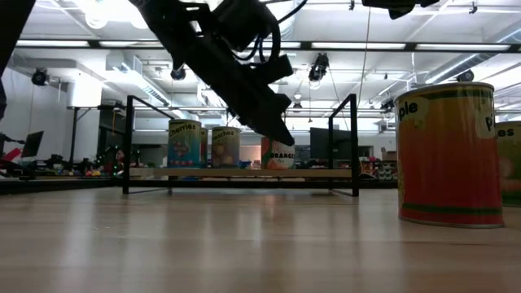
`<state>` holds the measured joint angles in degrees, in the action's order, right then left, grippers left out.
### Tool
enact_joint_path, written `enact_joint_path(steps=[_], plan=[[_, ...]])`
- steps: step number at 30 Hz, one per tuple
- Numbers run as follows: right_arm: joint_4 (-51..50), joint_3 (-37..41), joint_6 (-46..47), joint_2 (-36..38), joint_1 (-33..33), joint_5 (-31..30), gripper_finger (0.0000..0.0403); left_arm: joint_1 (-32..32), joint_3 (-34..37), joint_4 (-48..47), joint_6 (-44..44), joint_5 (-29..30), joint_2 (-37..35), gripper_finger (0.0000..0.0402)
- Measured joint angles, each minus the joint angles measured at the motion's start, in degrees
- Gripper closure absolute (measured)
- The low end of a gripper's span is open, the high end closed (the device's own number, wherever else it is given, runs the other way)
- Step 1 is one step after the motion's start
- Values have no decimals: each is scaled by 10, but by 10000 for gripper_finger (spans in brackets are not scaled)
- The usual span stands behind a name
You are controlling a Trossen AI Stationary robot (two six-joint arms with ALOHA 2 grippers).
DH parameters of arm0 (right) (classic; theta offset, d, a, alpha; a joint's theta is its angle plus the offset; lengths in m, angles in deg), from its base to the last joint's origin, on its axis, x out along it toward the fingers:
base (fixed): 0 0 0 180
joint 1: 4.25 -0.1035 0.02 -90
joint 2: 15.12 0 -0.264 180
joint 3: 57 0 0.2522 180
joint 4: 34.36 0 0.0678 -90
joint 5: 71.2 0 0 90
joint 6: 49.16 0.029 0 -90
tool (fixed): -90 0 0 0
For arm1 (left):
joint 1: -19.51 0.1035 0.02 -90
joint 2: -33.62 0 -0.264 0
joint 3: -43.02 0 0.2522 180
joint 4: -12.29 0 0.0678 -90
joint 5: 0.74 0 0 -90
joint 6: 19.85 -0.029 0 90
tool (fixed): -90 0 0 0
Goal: Pick and place cans onto a shelf
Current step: Put the small canned oranges on the shelf
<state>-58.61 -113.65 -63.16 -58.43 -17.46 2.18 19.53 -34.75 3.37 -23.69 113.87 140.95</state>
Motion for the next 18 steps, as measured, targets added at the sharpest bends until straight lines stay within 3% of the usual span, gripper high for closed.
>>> enact_joint_path(steps=[18], plan=[[0, 0, 0, 0, 0, 0, 394, 6, 0, -30, 3, 54, 0, 402]])
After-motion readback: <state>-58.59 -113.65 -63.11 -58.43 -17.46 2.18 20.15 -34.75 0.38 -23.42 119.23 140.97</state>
